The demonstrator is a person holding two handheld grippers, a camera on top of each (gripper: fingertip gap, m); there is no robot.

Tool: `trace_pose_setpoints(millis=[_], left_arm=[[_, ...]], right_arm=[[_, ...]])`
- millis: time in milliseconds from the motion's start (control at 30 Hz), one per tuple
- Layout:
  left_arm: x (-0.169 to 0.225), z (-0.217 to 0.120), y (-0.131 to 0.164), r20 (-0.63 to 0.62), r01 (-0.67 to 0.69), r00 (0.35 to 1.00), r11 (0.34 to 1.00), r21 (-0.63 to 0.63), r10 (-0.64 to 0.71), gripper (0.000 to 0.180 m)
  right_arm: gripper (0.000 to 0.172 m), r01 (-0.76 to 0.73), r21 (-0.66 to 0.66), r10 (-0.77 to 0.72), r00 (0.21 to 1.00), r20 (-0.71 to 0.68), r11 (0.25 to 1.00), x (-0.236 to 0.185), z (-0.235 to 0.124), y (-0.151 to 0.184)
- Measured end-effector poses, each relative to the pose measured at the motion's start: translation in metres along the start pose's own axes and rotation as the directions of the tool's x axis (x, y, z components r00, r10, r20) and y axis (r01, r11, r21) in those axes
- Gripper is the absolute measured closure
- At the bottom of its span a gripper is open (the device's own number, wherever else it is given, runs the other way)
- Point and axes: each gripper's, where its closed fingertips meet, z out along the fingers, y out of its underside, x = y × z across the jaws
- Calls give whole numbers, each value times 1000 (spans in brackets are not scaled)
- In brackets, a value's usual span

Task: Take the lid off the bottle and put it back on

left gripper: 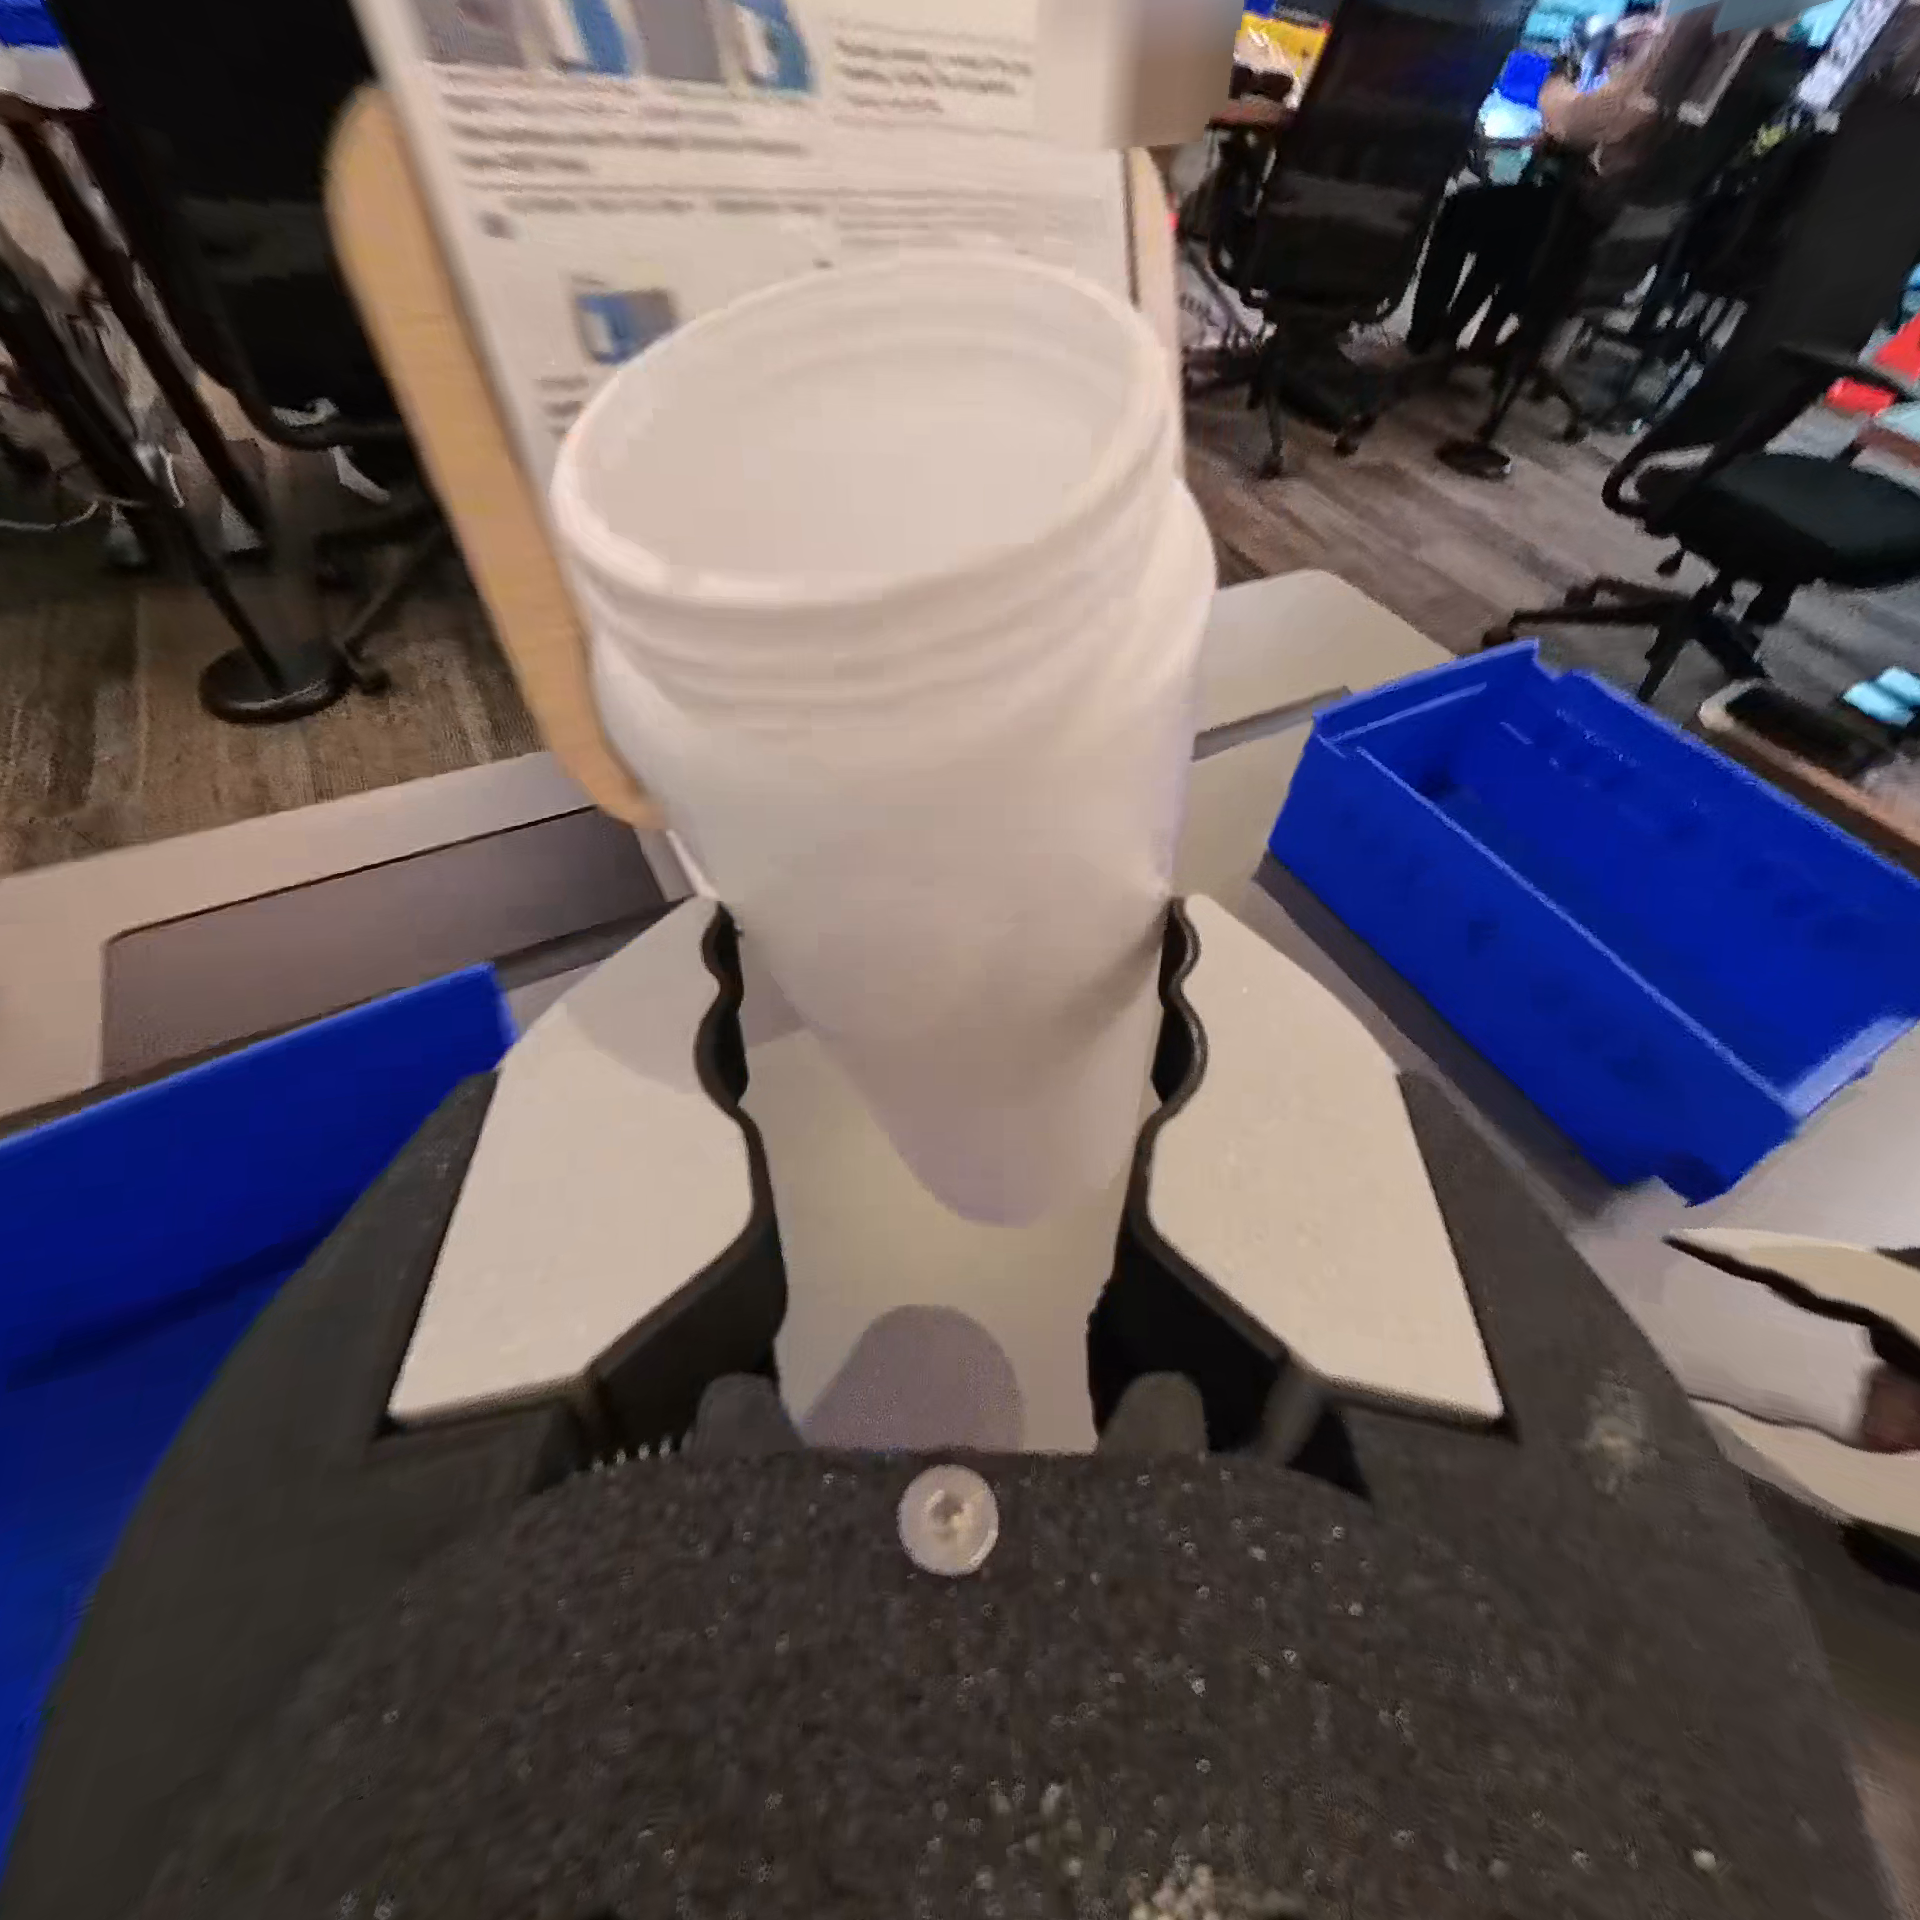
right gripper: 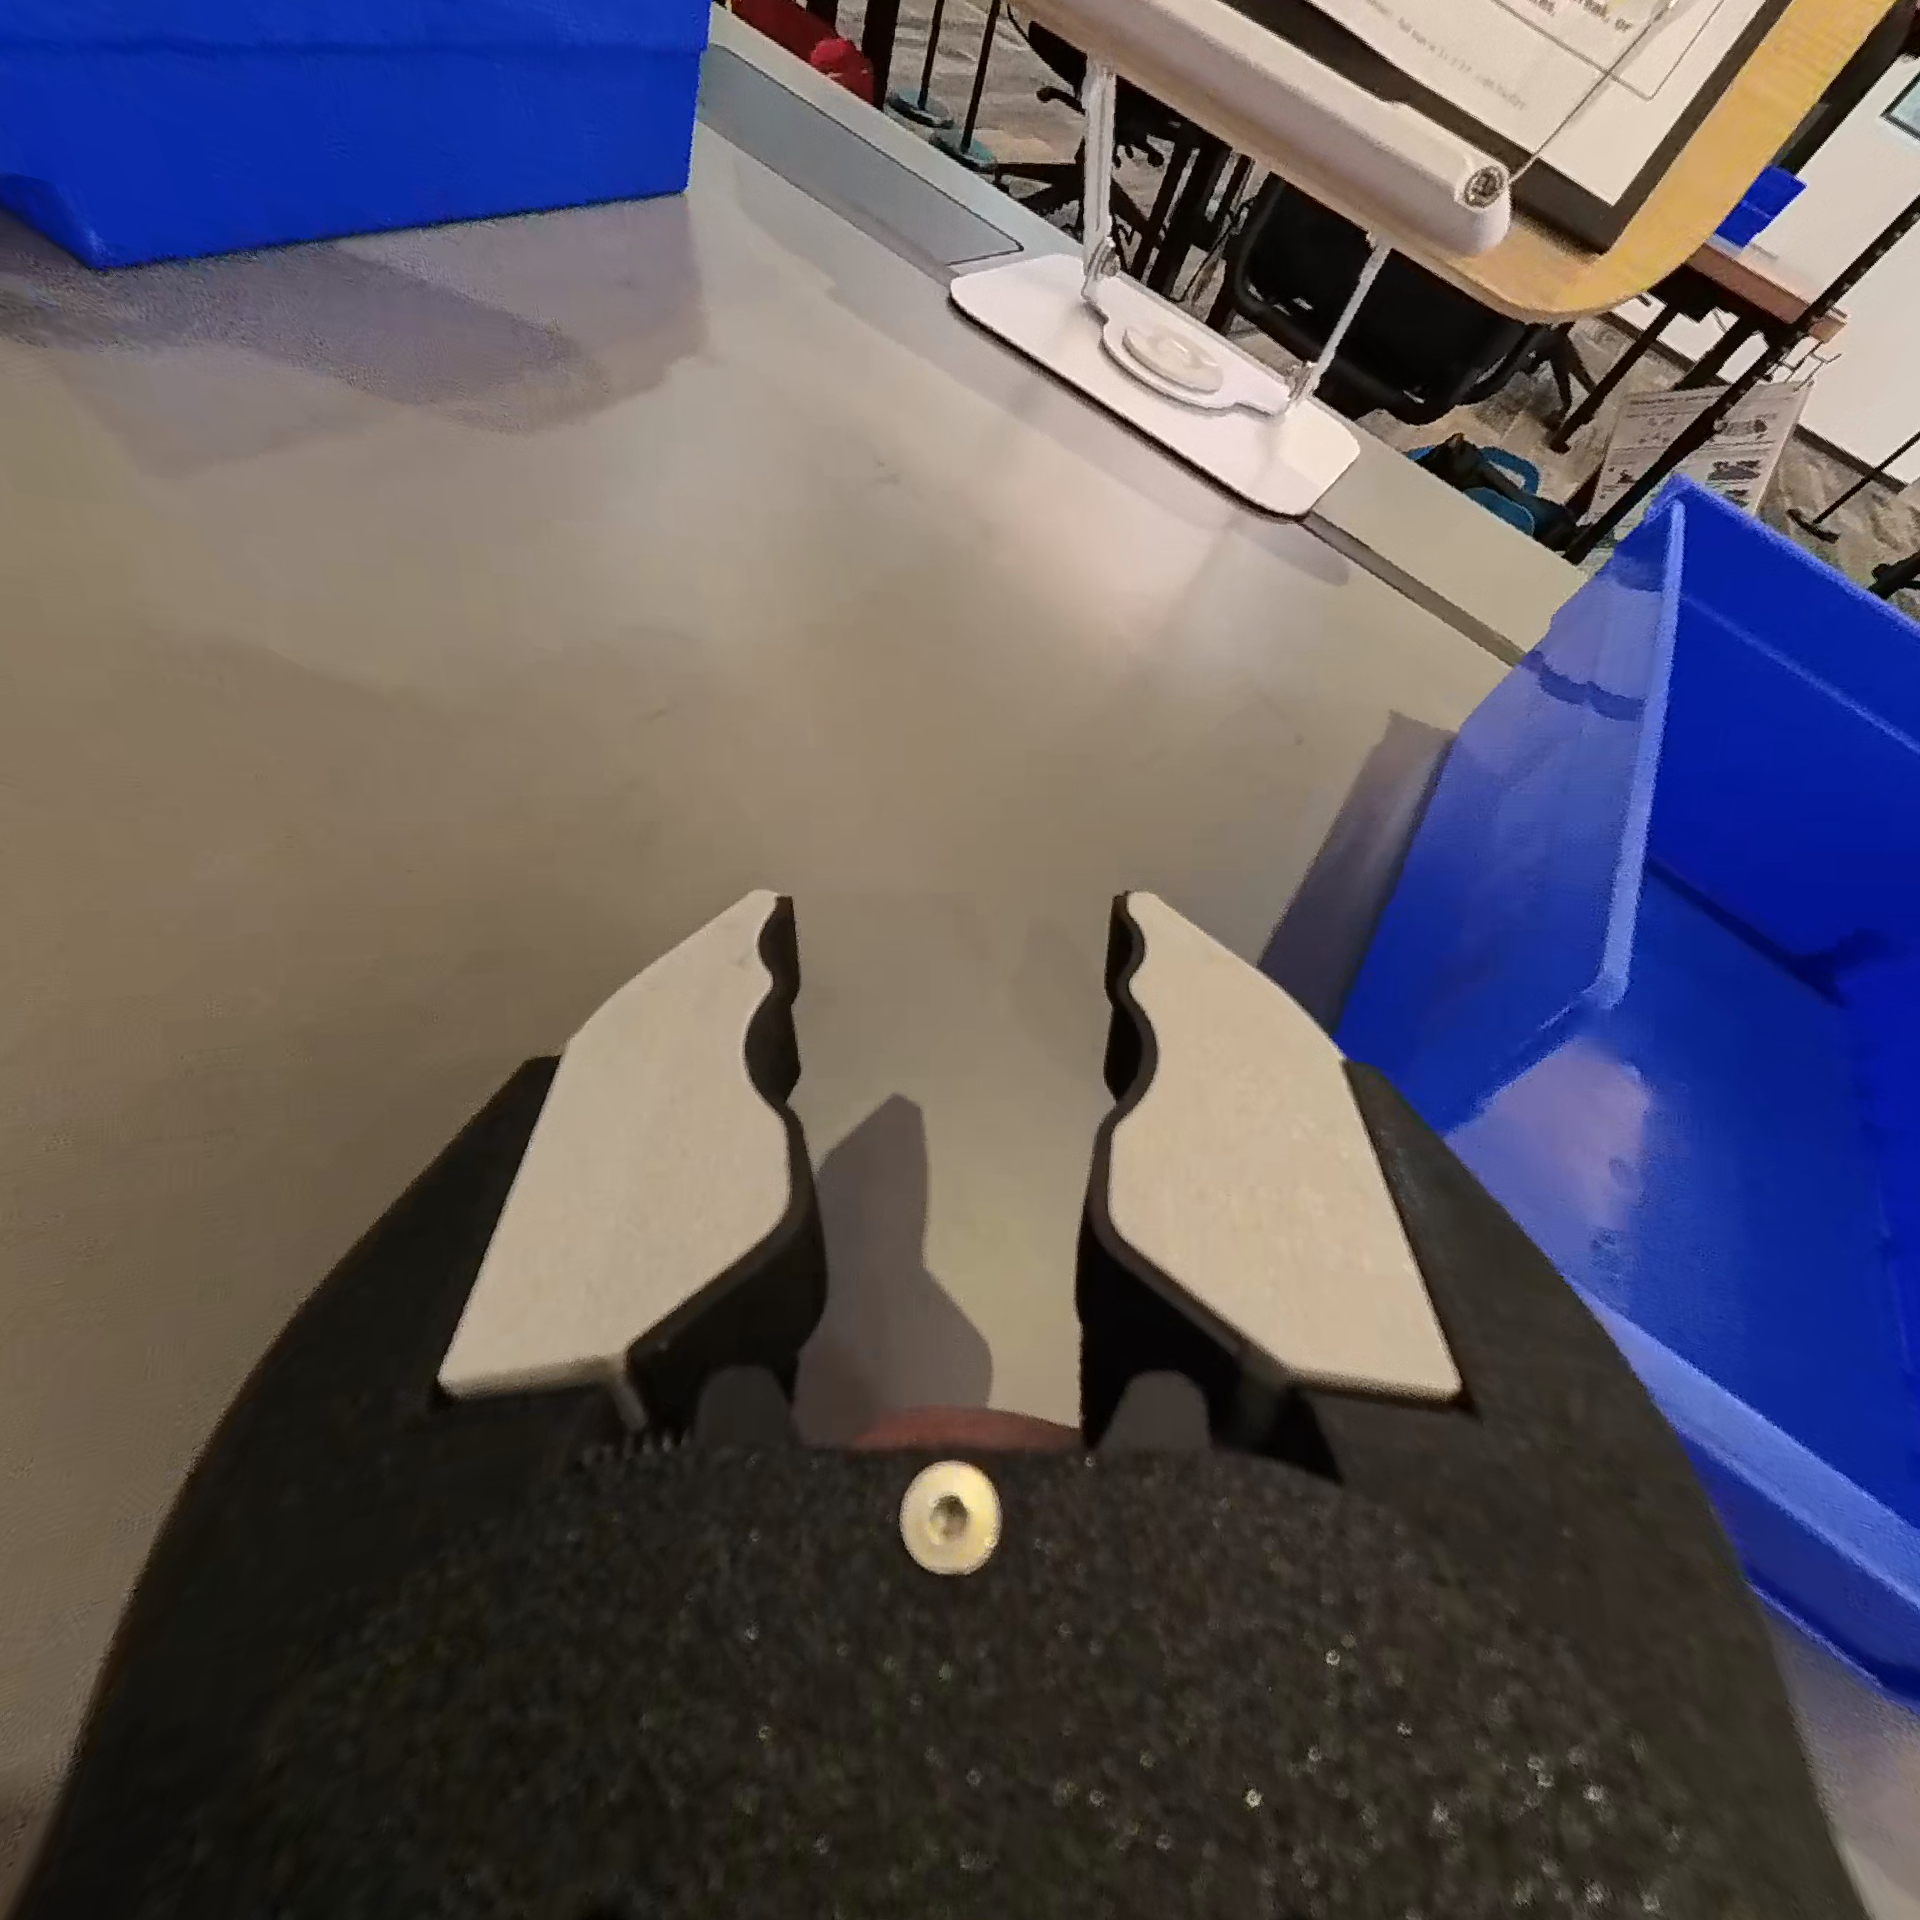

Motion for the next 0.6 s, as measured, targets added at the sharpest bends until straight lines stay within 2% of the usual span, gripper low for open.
trace_pose_setpoints(millis=[100,233,400,600], left_arm=[[29,42,29,34,-102,994,993,-62,104,105],[49,76,58,41,-99,994,993,-63,102,105],[66,91,77,1,-98,995,995,4,98,105],[70,95,90,68,-194,980,977,92,188,105]], right_arm=[[115,5,6,-5,1000,-1,1000,-1,-1,-1],[115,0,5,0,1000,-15,1000,4,-5,2],[115,-14,0,14,1000,-28,1000,10,-9,6],[115,-18,-6,17,999,-31,1000,12,-9,7]])
